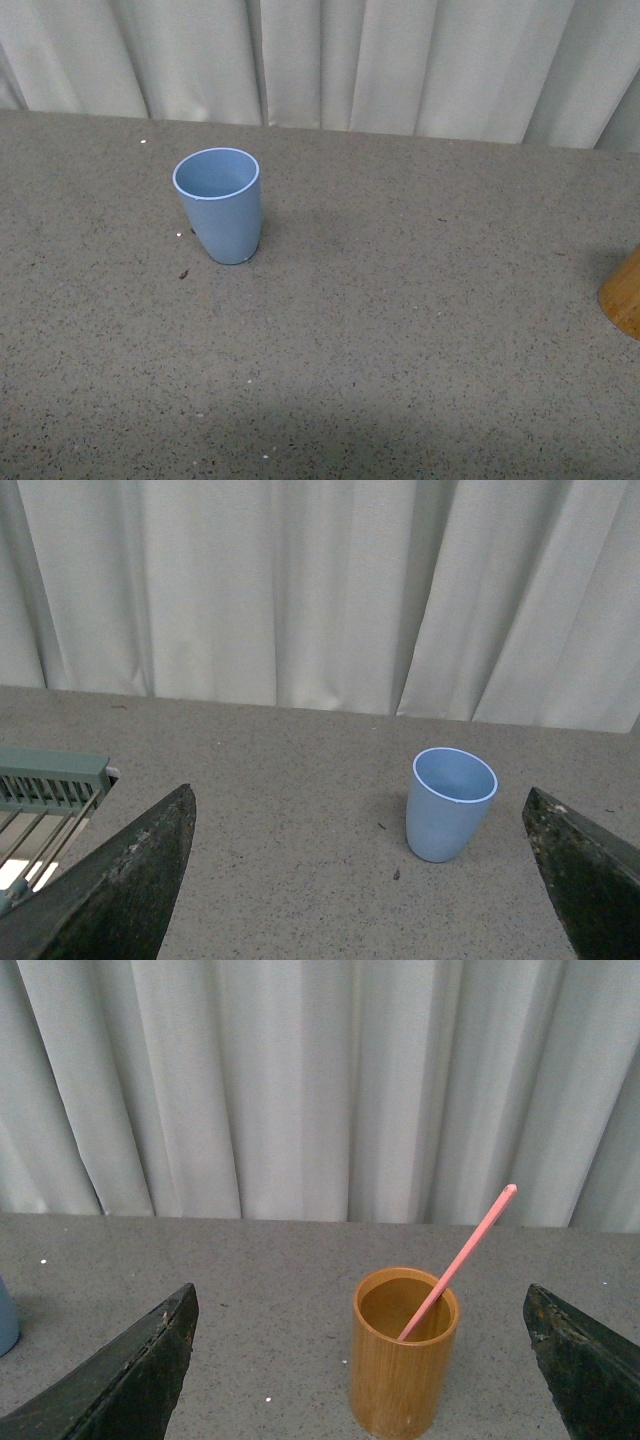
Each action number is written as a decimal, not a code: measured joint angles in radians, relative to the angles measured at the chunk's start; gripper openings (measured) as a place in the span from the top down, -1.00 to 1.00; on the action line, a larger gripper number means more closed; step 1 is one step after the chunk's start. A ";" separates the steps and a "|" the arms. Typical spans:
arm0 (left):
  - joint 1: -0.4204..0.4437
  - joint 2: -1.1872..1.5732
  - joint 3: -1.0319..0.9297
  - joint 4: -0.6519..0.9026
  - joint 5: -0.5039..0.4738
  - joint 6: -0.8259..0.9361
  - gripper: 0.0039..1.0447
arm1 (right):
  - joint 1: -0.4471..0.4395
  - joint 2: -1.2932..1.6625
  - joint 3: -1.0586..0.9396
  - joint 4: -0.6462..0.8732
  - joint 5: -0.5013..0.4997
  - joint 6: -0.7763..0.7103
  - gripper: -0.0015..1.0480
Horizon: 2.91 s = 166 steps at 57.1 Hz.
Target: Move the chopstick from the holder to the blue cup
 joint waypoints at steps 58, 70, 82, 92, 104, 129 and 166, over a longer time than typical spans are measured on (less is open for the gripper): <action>0.000 0.000 0.000 0.000 0.000 0.000 -0.88 | 0.000 0.000 0.000 0.000 0.000 0.000 -0.82; 0.041 0.061 0.039 -0.114 0.132 -0.137 -0.88 | 0.000 0.000 0.000 0.000 0.000 0.000 -0.82; -0.012 0.424 0.113 -0.026 0.092 -0.573 -0.88 | 0.000 0.000 0.000 0.000 0.000 0.000 -0.82; -0.160 0.848 0.279 0.159 -0.069 -0.682 -0.88 | 0.000 0.000 0.000 0.000 0.000 0.000 -0.82; -0.225 1.291 0.470 0.227 -0.114 -0.735 -0.88 | 0.000 0.000 0.000 0.000 0.000 0.000 -0.82; -0.271 1.669 0.736 0.186 -0.185 -0.747 -0.88 | 0.000 0.000 0.000 0.000 0.000 0.000 -0.82; -0.280 1.917 0.975 0.086 -0.254 -0.827 -0.88 | 0.000 0.000 0.000 0.000 0.000 0.000 -0.82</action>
